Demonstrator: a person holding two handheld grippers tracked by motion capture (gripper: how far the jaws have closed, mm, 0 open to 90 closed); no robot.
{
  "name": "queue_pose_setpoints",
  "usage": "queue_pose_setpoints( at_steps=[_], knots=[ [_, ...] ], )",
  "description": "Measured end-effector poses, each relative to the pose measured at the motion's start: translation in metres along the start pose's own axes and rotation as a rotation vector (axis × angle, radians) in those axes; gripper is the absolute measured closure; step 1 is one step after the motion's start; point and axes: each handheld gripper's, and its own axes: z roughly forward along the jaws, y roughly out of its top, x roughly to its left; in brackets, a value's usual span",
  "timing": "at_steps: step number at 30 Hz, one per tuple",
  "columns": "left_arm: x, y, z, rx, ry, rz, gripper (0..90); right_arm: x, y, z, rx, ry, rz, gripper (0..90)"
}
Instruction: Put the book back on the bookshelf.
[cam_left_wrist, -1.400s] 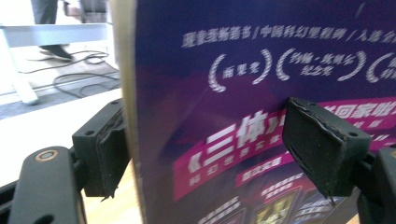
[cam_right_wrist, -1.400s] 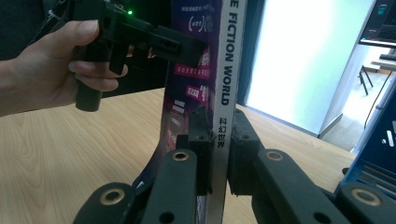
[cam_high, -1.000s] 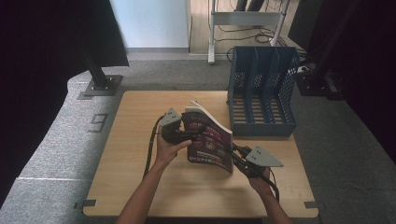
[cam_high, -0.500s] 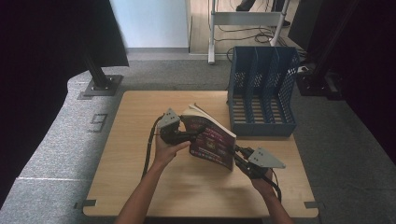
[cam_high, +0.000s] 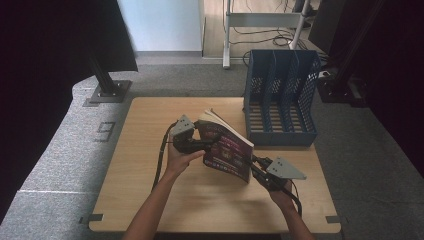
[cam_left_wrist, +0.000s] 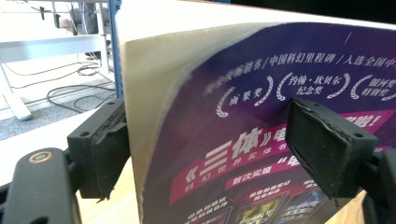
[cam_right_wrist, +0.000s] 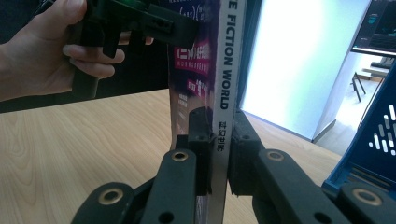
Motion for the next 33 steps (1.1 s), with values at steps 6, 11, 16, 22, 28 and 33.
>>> queue_pose_setpoints(
  at_steps=[6, 11, 16, 22, 28, 33],
  knots=[
    [-0.003, 0.002, 0.0, -0.002, -0.01, 0.003, 18.1, -0.003, 0.009, 0.008, -0.008, 0.011, 0.006, 75.2],
    [-0.003, 0.002, -0.001, -0.001, -0.012, 0.001, 18.2, -0.005, 0.023, 0.023, 0.022, 0.029, -0.008, 72.6],
    [-0.003, 0.002, -0.001, 0.0, -0.013, 0.001, 18.2, -0.006, 0.031, 0.036, 0.043, 0.039, 0.0, 71.8],
    [-0.003, 0.003, -0.002, 0.002, -0.011, 0.002, 18.2, -0.006, 0.035, 0.044, 0.057, 0.053, 0.012, 73.1],
    [-0.004, 0.003, -0.002, 0.002, -0.009, 0.0, 18.3, -0.005, 0.035, 0.046, 0.064, 0.049, 0.015, 74.3],
    [-0.004, 0.003, -0.002, 0.002, -0.006, 0.0, 18.4, -0.006, 0.036, 0.047, 0.069, 0.037, 0.02, 79.4]
  ],
)
